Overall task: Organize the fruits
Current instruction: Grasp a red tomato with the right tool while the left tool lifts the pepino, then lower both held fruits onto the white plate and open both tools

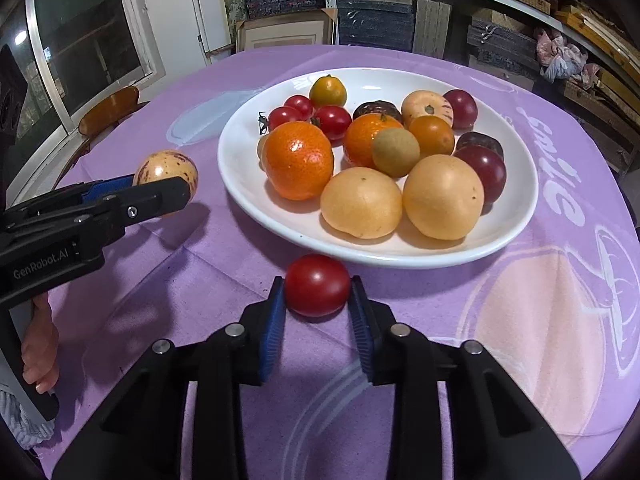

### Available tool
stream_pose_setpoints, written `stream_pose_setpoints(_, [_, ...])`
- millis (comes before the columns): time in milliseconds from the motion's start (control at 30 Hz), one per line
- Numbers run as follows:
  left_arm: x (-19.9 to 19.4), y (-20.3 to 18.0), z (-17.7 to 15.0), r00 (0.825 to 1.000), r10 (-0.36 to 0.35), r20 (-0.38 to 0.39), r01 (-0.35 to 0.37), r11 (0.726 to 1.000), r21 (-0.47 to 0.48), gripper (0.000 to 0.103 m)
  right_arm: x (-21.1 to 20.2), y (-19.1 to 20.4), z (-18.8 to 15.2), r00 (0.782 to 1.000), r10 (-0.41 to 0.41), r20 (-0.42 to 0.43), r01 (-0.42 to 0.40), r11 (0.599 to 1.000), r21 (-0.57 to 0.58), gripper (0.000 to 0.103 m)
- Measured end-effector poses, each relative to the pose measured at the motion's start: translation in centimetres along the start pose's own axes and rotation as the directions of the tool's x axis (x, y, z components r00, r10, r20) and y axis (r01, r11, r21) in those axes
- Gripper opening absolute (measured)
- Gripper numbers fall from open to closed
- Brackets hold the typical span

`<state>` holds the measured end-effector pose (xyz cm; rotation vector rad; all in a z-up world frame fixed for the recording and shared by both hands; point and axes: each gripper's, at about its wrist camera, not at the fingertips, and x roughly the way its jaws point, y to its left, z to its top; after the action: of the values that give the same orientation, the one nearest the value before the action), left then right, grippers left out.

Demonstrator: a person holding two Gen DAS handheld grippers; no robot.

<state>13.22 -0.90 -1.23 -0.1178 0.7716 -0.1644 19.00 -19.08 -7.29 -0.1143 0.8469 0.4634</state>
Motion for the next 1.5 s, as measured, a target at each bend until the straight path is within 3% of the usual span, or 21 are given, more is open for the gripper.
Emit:
stream_pose_setpoints(300, [-0.6,-2.4,0.5,0.997,0.057,0.054,-0.063,0.993,0.1,0.044,-4.1,-0.9,-0.9,0.997,0.051,0.065,-0.053,0.998,0.025,0.031])
stream_pose_setpoints(533, [0.6,-4.1,4.1,0.993,0.075,0.09,-0.089,0.984,0.152,0.044,-7.5,-4.4,3.5,0.986,-0.015,0.166,0.0,0.996,0.088,0.031])
stream_pose_setpoints(833, [5.4,-5.0,8.6,0.995,0.083,0.061,-0.091,0.983,0.157,0.044,-2.8,-7.1,9.5,0.992,-0.056,0.115,0.043,0.993,0.112,0.031])
stream_pose_setpoints(1133, [8.9,-5.0,9.1,0.996,0.085,0.022,-0.087,0.984,0.154,0.045,0.8,-7.6,9.8,0.994,-0.07,0.081,0.061,0.993,0.105,0.032])
stream_pose_setpoints(1167, [9.0,-5.0,9.2,0.996,0.087,0.023,-0.09,0.984,0.155,0.045,0.9,-7.6,9.8,0.994,-0.073,0.083,0.065,0.992,0.105,0.034])
stream_pose_setpoints(1267, [9.3,-5.0,9.5,0.996,0.085,0.02,-0.087,0.986,0.145,0.051,0.8,-7.7,9.7,0.991,-0.096,0.094,0.085,0.99,0.11,0.054])
stream_pose_setpoints(1333, [9.2,-5.0,9.8,0.995,0.093,0.027,-0.095,0.986,0.14,0.067,0.4,-8.0,9.8,0.989,-0.105,0.107,0.092,0.988,0.12,0.057])
stream_pose_setpoints(1400, [8.5,-4.8,10.1,0.994,0.1,0.045,-0.105,0.987,0.123,0.077,-0.5,-8.2,9.8,0.986,-0.107,0.129,0.089,0.987,0.134,0.065])
stream_pose_setpoints(1500, [6.7,-4.6,10.4,0.994,0.082,0.066,-0.089,0.99,0.109,0.077,-3.0,-8.1,9.7,0.976,-0.118,0.181,0.094,0.986,0.14,0.072])
